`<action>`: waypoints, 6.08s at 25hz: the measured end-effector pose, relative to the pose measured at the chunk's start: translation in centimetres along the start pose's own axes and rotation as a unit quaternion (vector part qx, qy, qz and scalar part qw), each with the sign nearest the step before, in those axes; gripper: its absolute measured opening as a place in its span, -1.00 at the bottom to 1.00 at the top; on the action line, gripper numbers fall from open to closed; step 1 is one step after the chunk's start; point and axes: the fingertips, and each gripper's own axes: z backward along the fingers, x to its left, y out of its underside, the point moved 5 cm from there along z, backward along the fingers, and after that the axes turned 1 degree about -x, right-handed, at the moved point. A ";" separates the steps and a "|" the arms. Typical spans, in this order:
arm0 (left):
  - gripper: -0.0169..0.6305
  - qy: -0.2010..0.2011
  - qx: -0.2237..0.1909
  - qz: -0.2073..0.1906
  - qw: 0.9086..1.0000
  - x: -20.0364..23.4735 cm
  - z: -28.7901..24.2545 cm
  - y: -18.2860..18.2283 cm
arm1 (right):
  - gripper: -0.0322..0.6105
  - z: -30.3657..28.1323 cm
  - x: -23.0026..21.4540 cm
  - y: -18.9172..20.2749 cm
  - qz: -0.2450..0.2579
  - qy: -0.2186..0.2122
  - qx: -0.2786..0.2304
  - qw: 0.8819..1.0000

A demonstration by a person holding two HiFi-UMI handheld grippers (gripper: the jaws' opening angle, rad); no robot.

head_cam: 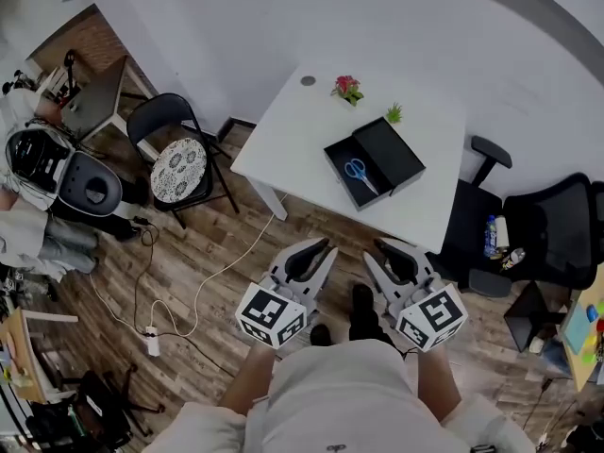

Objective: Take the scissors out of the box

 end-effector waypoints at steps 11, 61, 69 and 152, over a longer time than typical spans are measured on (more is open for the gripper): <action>-0.71 -0.036 -0.004 -0.004 0.999 1.4 -6.6 -1.6 | -0.61 -2.8 -7.7 -1.8 0.002 -0.044 0.004 0.999; -0.71 0.003 0.069 0.007 0.998 14.3 -17.2 0.1 | -0.55 -14.7 -18.7 3.6 -0.024 0.009 0.151 0.988; -0.71 0.049 0.088 0.019 0.995 18.0 -19.1 1.3 | -0.55 -17.8 -21.2 6.1 -0.019 0.052 0.200 0.978; -0.78 0.121 0.154 0.065 0.978 25.7 -19.5 5.9 | -0.62 -27.6 -27.5 23.4 0.029 0.160 0.482 0.861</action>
